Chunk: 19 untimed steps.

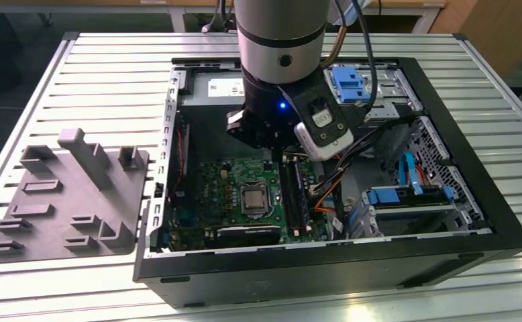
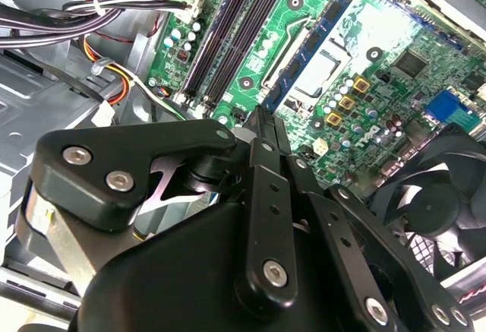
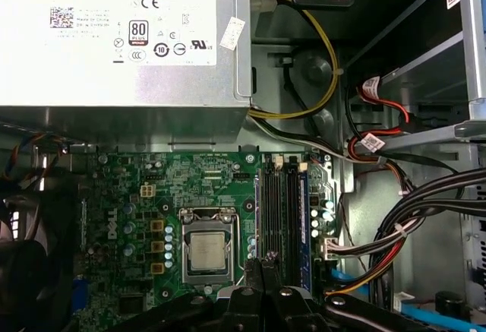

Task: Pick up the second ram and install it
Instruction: 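Insert the second ram into the second slot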

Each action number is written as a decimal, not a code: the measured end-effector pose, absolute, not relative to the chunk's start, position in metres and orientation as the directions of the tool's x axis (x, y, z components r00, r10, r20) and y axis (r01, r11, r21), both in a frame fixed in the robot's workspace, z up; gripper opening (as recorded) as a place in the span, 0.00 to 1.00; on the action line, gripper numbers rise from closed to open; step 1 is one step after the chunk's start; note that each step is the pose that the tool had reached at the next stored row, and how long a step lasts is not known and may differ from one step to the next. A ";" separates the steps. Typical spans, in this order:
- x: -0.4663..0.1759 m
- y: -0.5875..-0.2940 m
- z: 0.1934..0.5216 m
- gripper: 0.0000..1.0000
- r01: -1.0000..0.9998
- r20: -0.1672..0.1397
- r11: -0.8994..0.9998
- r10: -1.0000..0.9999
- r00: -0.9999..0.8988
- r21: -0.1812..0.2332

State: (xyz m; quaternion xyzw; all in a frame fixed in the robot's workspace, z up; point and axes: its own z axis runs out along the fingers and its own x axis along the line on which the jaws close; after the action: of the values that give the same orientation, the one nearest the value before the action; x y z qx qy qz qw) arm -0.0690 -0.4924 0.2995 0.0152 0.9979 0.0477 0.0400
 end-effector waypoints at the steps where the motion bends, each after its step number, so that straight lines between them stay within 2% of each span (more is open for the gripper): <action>1: -0.069 -0.492 0.299 0.12 0.027 -0.078 0.995 0.034 -0.996 0.097; 19: -0.069 -0.492 0.295 0.12 0.027 -0.078 0.994 0.035 -0.996 0.104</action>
State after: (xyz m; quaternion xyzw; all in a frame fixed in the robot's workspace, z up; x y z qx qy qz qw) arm -0.0690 -0.4924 0.2952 0.0154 0.9978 0.0513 0.0399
